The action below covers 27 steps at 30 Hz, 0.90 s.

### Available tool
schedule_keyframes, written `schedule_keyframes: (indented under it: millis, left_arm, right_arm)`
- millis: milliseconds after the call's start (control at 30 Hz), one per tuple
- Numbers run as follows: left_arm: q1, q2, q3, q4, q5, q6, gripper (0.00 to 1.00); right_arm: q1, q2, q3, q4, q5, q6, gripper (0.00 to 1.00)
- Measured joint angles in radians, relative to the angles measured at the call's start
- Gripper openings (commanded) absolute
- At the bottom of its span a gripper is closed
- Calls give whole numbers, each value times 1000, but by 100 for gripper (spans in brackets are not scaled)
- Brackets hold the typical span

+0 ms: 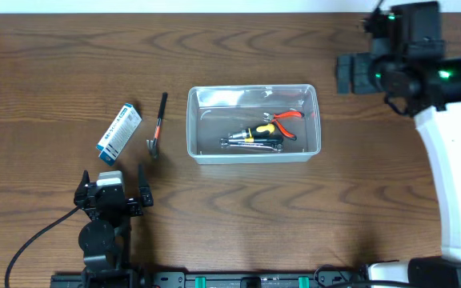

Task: Pack container
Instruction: 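Raise the right gripper and hold it above the container's right side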

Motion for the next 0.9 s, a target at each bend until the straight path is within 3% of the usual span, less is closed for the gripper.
schedule_keyframes:
  millis: [900]
  left_arm:
    - [0, 0, 0, 0, 0, 0, 98]
  right_arm:
    - [-18, 8, 0, -55, -3, 0, 99]
